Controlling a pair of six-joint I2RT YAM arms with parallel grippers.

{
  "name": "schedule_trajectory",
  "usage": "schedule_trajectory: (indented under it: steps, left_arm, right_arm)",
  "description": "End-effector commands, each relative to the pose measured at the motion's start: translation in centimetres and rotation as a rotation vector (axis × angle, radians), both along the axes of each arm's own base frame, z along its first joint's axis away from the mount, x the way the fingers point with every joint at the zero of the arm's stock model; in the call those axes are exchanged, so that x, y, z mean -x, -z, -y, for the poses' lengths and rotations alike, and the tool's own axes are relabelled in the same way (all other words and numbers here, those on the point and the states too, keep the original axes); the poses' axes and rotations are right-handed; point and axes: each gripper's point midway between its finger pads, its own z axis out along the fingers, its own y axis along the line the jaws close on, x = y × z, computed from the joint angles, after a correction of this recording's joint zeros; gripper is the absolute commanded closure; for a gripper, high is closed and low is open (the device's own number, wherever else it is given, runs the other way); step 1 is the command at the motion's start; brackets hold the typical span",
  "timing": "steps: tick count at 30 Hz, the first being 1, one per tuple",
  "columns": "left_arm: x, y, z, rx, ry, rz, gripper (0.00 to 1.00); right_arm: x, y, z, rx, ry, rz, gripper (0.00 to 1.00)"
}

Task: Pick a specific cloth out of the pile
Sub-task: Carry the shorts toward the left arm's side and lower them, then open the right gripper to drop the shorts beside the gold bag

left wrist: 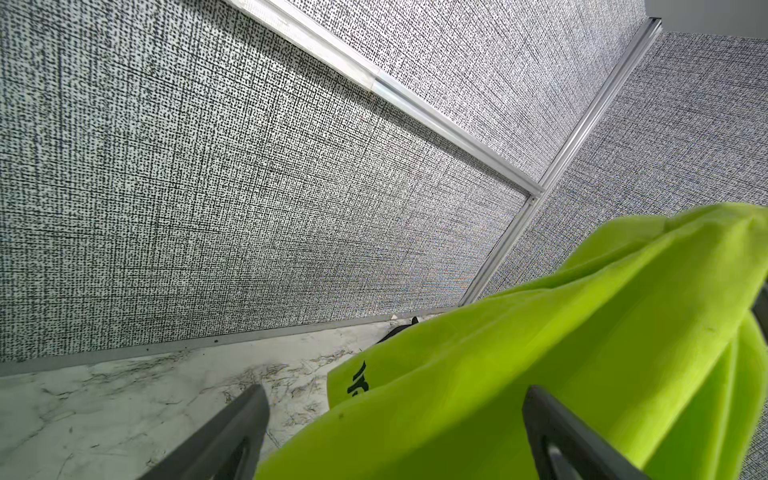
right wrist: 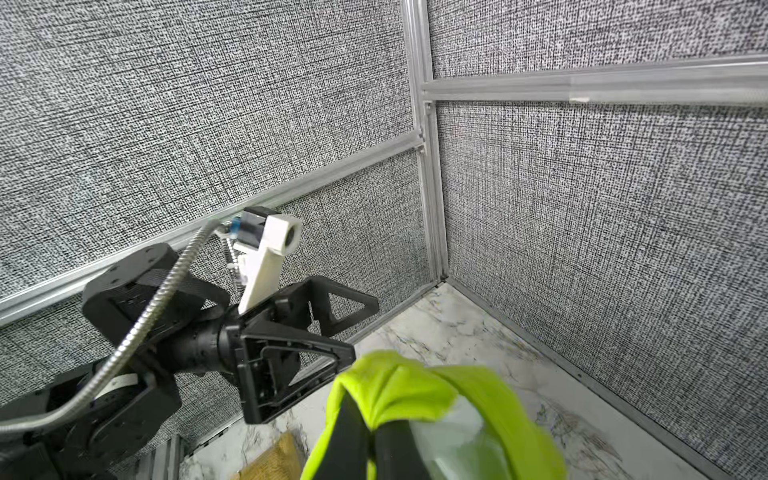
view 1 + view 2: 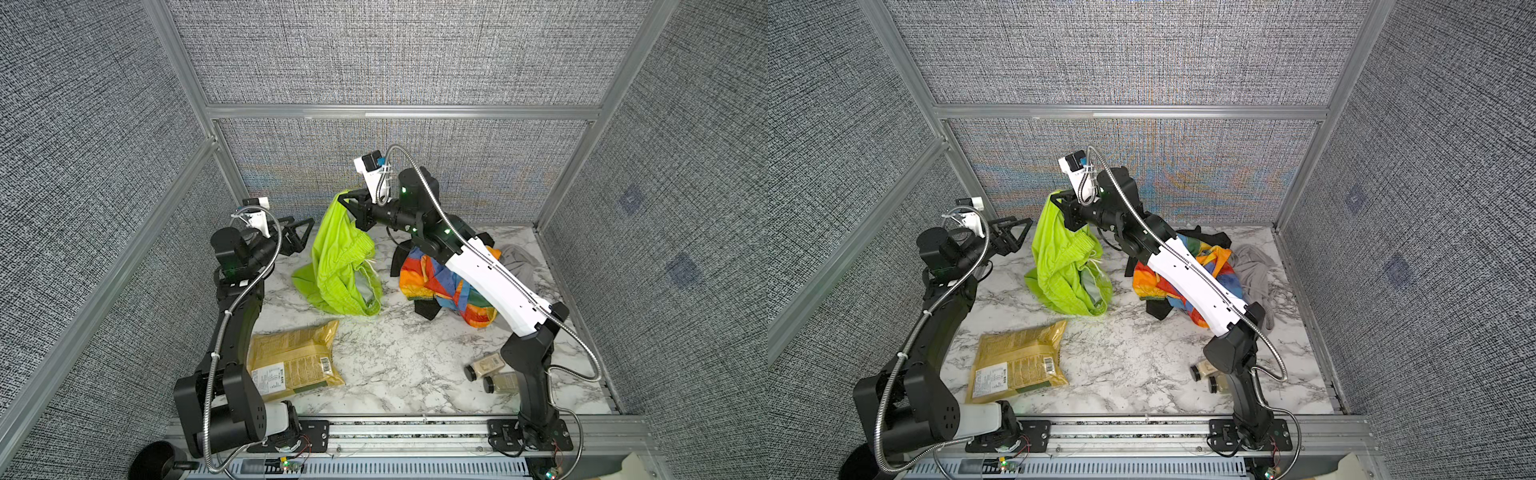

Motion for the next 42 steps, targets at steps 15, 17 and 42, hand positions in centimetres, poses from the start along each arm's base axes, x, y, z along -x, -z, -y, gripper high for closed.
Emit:
schedule_trajectory:
  steps: [15, 17, 42]
  left_arm:
    - [0.1, -1.1, 0.0, -0.016, 0.001, 0.046, 0.01]
    - [0.0, -1.0, 0.0, -0.014, 0.001, 0.042, 0.01]
    - [-0.3, -0.4, 0.1, 0.014, 0.016, 0.023, 0.01]
  right_arm:
    - [1.2, 10.0, -0.6, 0.111, -0.065, -0.126, 1.0]
    - [1.9, 12.2, -0.7, 0.145, -0.075, -0.154, 1.0]
    - [1.5, 29.4, -1.1, 0.349, 0.095, -0.395, 1.0]
